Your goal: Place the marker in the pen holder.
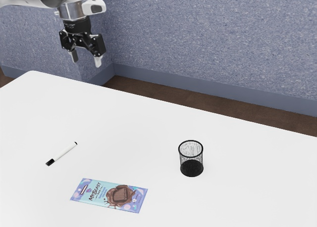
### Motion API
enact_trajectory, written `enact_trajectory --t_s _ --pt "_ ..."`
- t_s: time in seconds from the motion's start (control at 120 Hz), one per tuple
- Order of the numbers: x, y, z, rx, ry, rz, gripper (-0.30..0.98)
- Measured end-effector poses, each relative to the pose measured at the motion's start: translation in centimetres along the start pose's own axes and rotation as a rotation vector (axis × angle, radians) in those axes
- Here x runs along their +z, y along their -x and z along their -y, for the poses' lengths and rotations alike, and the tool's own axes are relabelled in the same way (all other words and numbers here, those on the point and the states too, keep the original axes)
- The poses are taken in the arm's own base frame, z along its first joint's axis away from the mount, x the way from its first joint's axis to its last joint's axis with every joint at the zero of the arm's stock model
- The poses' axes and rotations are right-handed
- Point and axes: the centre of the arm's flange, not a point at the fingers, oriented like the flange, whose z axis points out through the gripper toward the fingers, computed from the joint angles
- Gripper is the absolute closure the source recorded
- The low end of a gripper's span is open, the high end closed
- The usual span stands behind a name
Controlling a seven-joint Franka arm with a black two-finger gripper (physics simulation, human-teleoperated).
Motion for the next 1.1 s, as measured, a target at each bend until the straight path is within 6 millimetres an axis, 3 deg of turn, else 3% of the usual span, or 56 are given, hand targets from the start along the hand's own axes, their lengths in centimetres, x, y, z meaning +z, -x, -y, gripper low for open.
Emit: enact_trajectory --t_s 0.233,0.3,0.367,0.458,0.658,0.85,1.1 --pt "-0.7 0.6 0.7 -0.004 -0.006 0.001 0.00" --pt "-0.3 1.7 1.2 -0.009 -0.004 0.014 0.00" --pt "2.7 3.5 1.5 -0.009 -0.001 0.063 0.00" --pt "9.2 5.5 1.8 -0.009 0.002 0.143 0.00" --pt "19.8 7.7 3.3 -0.013 0.001 0.181 0.00" --pt "23.6 9.3 7.2 0.003 -0.038 0.110 0.00" --pt "30.6 9.8 12.4 0.041 -0.051 0.120 0.00"
